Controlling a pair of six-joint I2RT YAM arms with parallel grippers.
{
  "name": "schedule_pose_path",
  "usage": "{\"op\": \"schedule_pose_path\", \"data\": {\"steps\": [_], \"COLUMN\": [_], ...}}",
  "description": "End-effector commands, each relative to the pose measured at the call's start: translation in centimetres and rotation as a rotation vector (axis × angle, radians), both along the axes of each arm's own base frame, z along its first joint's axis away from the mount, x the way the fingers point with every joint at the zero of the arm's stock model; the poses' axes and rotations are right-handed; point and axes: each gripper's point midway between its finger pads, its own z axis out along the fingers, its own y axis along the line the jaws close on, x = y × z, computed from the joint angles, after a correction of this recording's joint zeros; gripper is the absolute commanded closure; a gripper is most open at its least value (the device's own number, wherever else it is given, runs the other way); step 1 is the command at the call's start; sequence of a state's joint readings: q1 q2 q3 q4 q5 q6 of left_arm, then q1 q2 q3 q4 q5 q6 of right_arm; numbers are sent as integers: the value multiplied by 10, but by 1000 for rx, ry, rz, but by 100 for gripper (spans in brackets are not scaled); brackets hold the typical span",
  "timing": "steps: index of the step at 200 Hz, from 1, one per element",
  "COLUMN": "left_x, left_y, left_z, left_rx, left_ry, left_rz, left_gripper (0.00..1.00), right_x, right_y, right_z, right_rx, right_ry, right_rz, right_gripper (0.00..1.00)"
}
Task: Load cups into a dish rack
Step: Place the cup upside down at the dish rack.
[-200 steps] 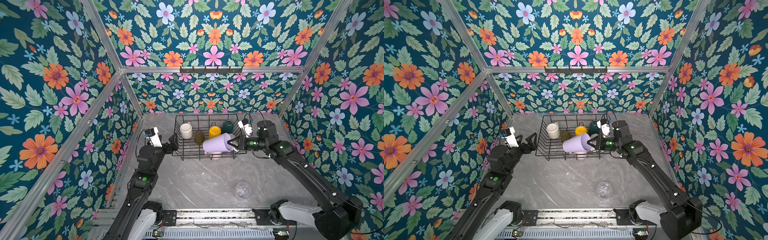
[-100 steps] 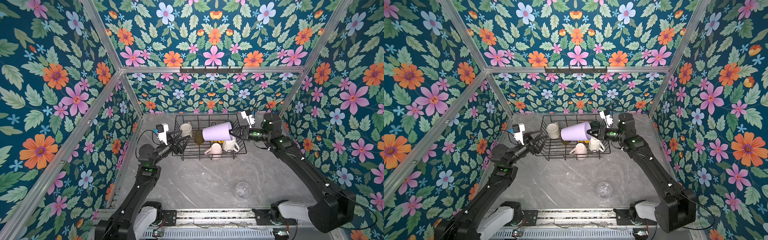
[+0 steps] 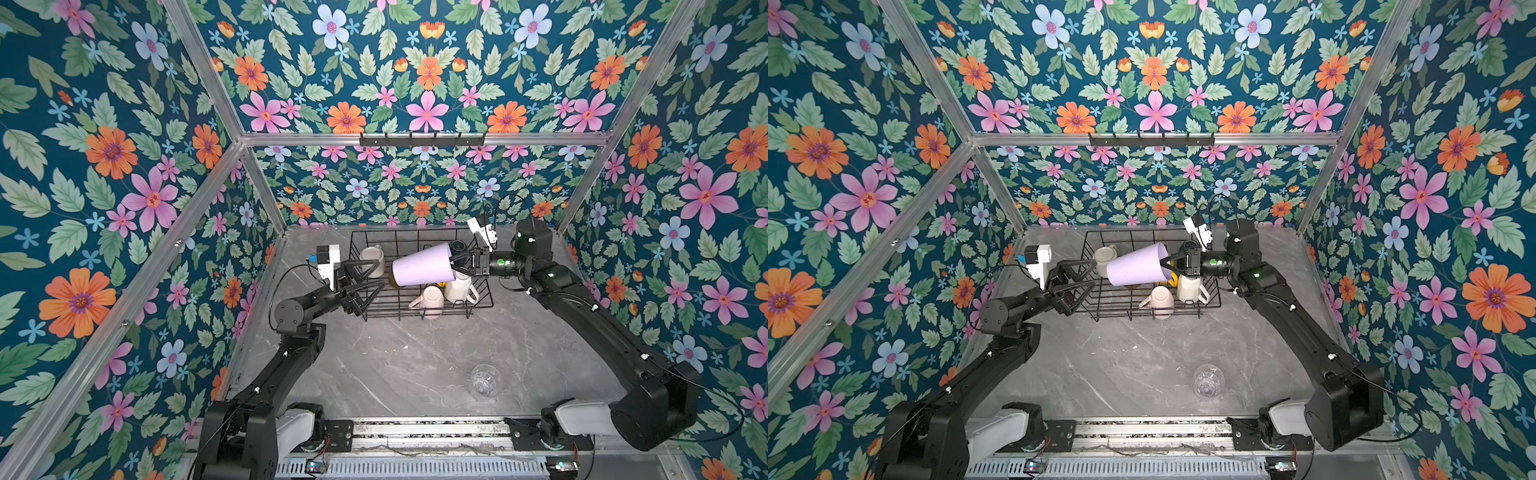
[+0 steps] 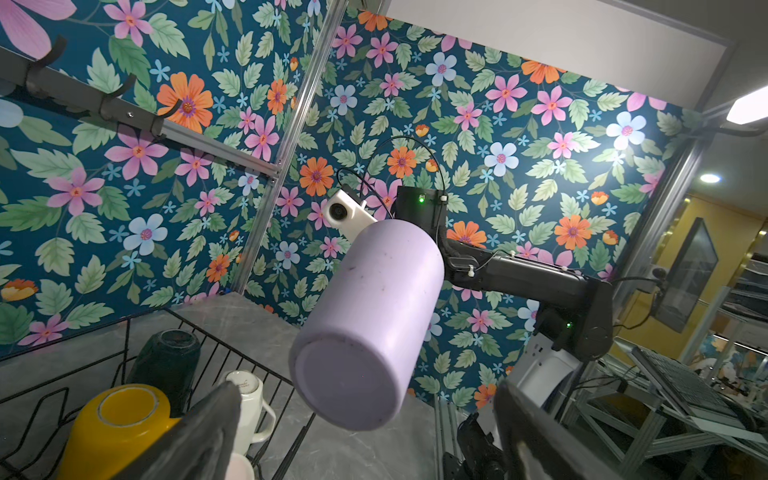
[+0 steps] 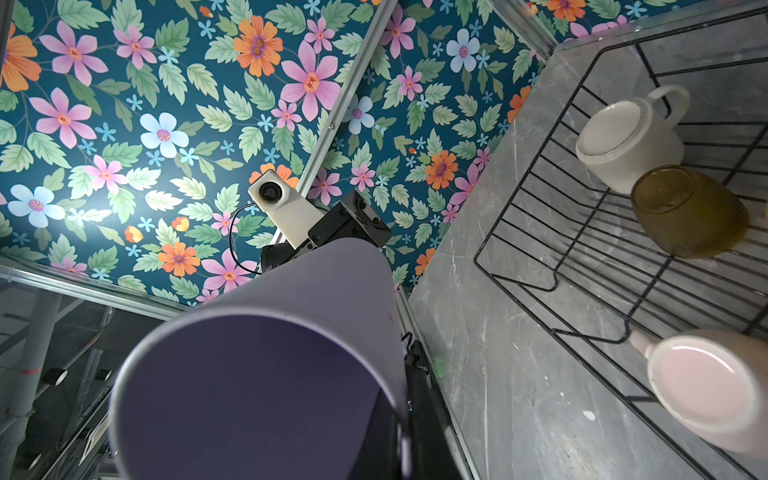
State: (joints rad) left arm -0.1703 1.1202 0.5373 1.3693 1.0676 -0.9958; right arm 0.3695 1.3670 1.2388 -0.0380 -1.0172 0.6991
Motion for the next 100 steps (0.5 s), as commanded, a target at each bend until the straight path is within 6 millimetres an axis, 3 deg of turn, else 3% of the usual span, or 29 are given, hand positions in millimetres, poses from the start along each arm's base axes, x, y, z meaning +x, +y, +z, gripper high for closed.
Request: {"op": "schedule_pose_path", "data": {"steps": [1,100], "left_x": [-13,-25], "left_y": [0,-1], "left_z": [8,7], "left_rx": [-3,12], "left_ry": [-48,-61], "left_rz": [-31,-62], "left_gripper": [4,4], "right_x": [-3,-7], "right_y": [10,51], "right_z": [12,21], "right_rx": [22,44], "right_ry": [-59,-74], "right_rz": [39,146], "right_gripper": [100,100]}}
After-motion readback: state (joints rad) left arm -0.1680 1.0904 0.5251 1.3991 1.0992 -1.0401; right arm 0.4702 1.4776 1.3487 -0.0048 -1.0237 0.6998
